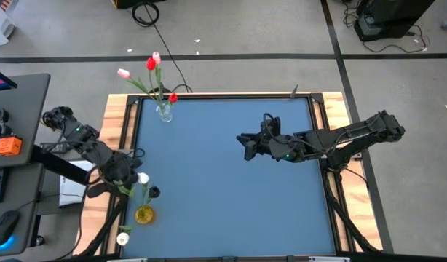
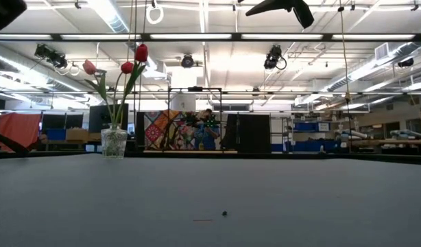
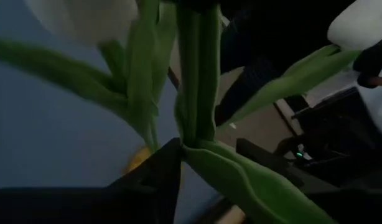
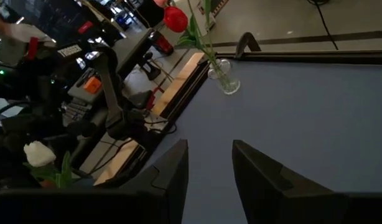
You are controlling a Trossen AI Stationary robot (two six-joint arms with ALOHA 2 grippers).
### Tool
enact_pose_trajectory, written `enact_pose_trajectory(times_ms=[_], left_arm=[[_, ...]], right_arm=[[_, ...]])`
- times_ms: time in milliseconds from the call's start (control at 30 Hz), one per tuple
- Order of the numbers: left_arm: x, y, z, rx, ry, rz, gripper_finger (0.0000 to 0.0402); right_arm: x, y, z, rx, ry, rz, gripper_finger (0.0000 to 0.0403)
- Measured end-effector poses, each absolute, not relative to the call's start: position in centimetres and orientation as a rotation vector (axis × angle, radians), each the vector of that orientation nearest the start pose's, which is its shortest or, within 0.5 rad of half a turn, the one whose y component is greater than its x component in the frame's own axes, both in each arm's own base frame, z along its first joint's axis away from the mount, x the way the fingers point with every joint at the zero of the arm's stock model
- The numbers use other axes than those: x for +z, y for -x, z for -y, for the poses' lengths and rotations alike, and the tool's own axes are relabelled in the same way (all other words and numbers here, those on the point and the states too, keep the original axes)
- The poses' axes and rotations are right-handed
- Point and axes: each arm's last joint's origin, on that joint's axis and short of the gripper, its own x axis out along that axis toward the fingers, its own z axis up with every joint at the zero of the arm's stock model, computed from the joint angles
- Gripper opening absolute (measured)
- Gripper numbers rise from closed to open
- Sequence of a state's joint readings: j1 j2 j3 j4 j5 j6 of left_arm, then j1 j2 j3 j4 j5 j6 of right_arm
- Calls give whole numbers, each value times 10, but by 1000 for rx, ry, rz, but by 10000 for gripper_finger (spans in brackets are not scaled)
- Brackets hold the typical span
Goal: Sort flowers into vase by color
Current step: Put the black tulip into the yellow vase
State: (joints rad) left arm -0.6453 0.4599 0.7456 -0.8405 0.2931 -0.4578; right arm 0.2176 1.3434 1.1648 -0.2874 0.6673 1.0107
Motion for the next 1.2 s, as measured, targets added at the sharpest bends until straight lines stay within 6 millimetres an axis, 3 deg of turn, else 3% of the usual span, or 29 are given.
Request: enact_pose_trajectory(times_ms=[233,567,733,933,1200], left_arm=[[297,-58,58,-834,394,-839,203],[296,-53,56,-855,440,-929,208],[309,-44,49,-803,411,-1010,208],[330,-39,39,-659,334,-982,208],[325,-37,38,-550,316,-1123,208]], right_arm=[[336,-290,-46,-591,-761,-176,133],[335,-291,-44,-577,-752,-194,133],[335,-291,-43,-557,-754,-213,133],[334,-293,-37,-544,-763,-229,133],[334,-293,-34,-551,-746,-229,133]])
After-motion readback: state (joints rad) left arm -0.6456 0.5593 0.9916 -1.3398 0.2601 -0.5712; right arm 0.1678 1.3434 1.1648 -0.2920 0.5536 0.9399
